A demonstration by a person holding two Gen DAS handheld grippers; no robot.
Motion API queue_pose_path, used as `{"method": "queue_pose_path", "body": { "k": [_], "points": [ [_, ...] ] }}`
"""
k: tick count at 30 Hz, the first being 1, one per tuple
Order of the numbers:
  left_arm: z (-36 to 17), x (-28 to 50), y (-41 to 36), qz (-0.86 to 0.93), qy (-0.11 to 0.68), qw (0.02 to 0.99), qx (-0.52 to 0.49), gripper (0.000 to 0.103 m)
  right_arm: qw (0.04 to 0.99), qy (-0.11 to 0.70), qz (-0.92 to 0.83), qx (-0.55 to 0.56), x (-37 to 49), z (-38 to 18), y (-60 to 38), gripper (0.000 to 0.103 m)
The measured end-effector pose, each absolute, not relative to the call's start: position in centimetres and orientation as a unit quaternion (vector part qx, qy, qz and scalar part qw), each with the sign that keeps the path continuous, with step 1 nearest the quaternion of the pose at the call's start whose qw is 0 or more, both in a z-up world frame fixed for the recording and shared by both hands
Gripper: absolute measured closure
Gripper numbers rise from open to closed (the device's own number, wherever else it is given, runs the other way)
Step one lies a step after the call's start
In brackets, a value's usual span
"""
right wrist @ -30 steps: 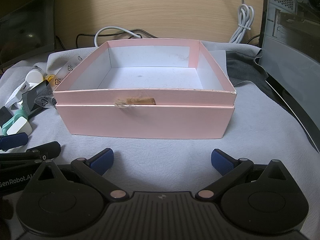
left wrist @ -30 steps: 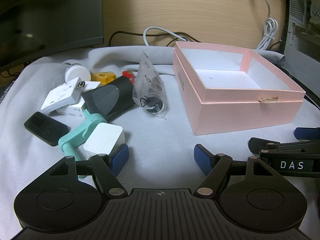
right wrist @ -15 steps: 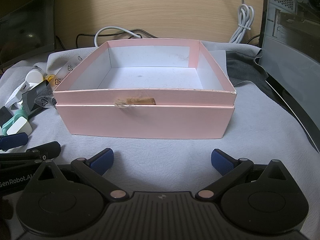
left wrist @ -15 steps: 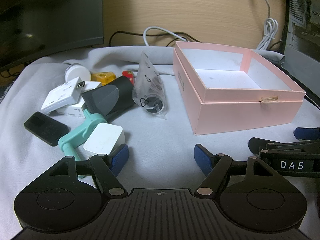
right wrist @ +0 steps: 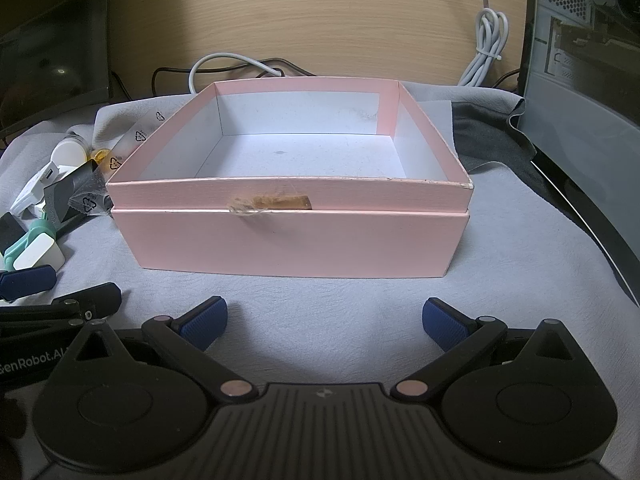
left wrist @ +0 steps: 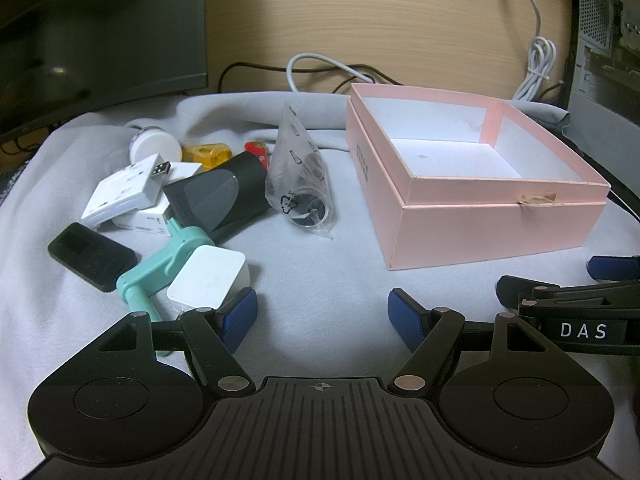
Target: Organize rigid objects
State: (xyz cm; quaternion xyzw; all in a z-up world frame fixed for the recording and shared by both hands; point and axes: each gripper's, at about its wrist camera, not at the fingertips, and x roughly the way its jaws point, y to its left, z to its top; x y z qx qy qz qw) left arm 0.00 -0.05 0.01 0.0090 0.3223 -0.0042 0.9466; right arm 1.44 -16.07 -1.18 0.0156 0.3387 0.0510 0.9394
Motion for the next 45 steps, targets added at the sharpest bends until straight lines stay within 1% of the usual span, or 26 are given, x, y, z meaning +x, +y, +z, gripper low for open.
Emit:
{"method": "queue_pose_path", "body": {
  "k": [42,45],
  "points": [
    [0.05,-0.08,-0.07,-0.002,0.322,0.947,0.011,0.024,0.939,0.339,0.052,0.016,1.50,-1.27,-16.05,0.000],
    [0.02,-0.04,0.06,-0.003,0.322,0.947,0.008,0.025,0.934,0.350,0.067,0.010,1.73,-1.19,-16.30,0.000]
  ]
}}
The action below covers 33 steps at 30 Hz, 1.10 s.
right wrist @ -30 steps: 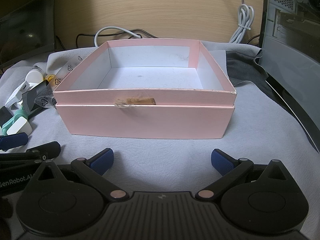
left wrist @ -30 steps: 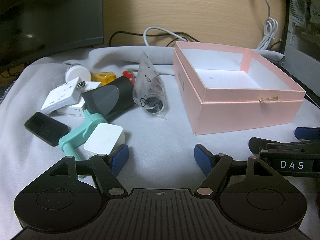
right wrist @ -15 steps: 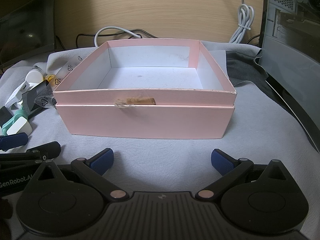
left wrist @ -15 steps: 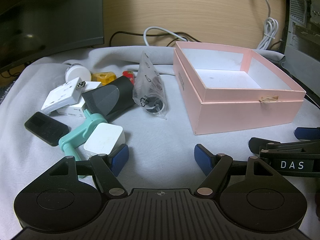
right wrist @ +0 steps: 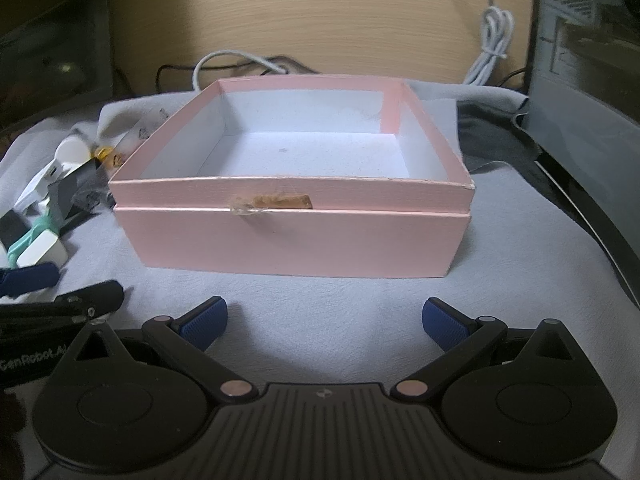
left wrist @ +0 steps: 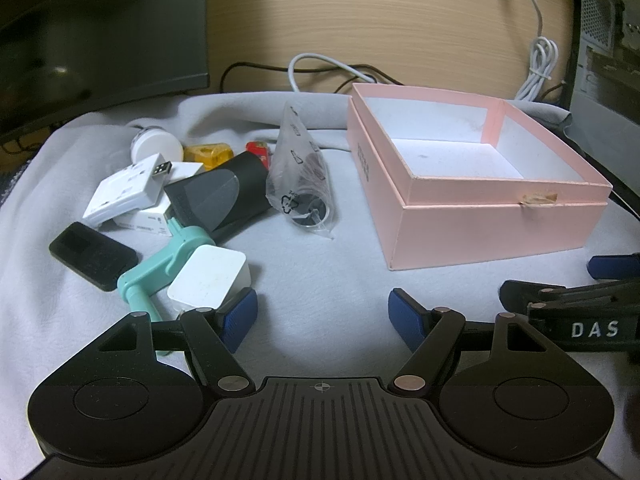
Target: Organize rigid objects
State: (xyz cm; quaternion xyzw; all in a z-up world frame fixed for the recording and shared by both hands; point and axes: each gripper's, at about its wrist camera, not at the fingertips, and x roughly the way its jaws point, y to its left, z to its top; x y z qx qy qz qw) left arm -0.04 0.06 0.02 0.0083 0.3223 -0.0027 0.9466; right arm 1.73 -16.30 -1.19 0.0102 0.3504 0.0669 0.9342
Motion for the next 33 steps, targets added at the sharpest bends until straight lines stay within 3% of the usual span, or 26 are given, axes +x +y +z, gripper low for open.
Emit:
{"method": "queue_pose_path", "body": {
  "k": [8,10,15,19,26,33],
  "points": [
    [0.3,-0.3,1.2,-0.019,0.320,0.947,-0.024,0.028,0.919,0.389,0.065,0.006,2.4,-0.7,-16.2,0.000],
    [0.7,-0.5,2.0,-0.033,0.331,0.943,-0.033,0.034,0.916,0.395,0.067,0.000,2.6,-0.8,-16.3,0.000],
    [4.3,-2.6,5.4,-0.045,0.316,0.947,-0.034,0.035,0.899,0.423,0.115,-0.024,3.4,0.1,-15.8,0.003],
    [6.6,-3.6,11.0,0.038,0.310,0.948,-0.062,0.037,0.914,0.372,0.164,-0.020,1.3,1.4,-12.6,0.006],
    [7.0,-3.4,18.6,0.067,0.329,0.937,-0.096,0.037,0.909,0.332,0.252,0.005,0.0,3.5,-3.8,0.025],
    [6.9,-2.4,17.7,-0.036,0.343,0.937,-0.047,0.039,0.892,0.374,0.253,0.012,2.7,1.9,1.6,0.044]
  ]
}}
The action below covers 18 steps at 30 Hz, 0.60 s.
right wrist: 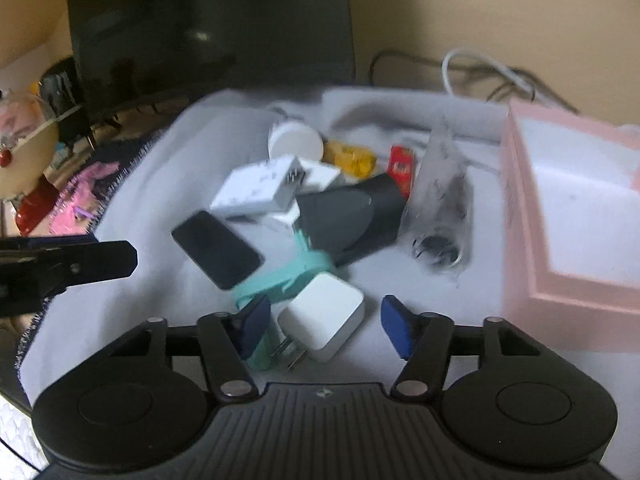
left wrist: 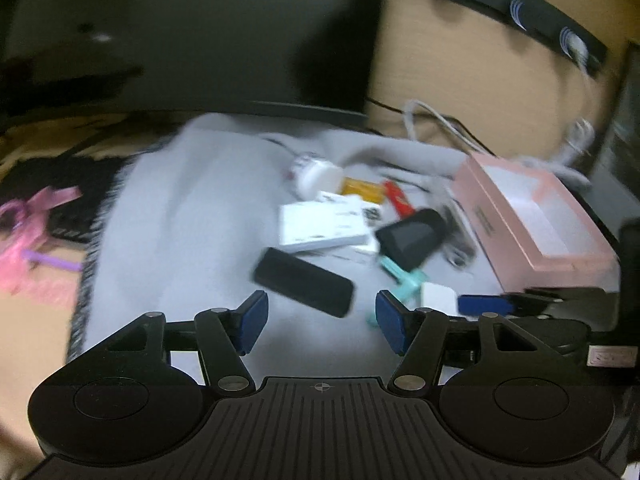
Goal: Organize rigid objects
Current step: 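Grasp the white square power adapter with the right tool while the left grasps the teal stand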
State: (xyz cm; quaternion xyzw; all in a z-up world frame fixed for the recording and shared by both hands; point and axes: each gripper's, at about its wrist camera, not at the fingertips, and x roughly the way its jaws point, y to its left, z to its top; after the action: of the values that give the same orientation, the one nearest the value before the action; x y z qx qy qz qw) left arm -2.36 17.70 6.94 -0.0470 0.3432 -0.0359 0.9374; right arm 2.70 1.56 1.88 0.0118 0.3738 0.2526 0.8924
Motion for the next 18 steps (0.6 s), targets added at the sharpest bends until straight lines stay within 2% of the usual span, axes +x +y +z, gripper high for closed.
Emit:
{"method": "queue_pose_path", "body": {
  "k": [1,4,5,9,13,16,18],
  "points": [
    [6.8,-1.8,17.3,-0.051,0.347,0.936,-0.042,0.039,0.890,0.382,0.249,0.011,2.8,1.6,1.6,0.048],
    [6.1,-0.3,15.5,-0.094,0.346,0.933,-0.020,0.039,0.888,0.392,0.240,0.012,2.0,1.5,0.5,0.069],
    [6.0,0.2,14.8,-0.104,0.343,0.934,-0.008,0.039,0.888,0.395,0.236,0.013,1.5,1.7,0.0,0.070],
    [4.6,3.2,12.4,-0.128,0.349,0.927,0.048,0.039,0.894,0.398,0.204,0.001,-0.4,2.5,-2.1,0.071],
    [2.7,5.0,11.4,-0.154,0.385,0.908,0.055,0.040,0.897,0.410,0.166,0.003,-2.2,2.4,-4.3,0.071],
    [1.6,5.3,11.2,-0.156,0.387,0.907,0.057,0.058,0.901,0.412,0.140,0.000,-3.4,2.3,-5.6,0.071],
    [1.4,5.1,11.4,-0.155,0.380,0.910,0.061,0.059,0.902,0.412,0.130,-0.003,-3.8,2.1,-6.0,0.071]
  ]
}}
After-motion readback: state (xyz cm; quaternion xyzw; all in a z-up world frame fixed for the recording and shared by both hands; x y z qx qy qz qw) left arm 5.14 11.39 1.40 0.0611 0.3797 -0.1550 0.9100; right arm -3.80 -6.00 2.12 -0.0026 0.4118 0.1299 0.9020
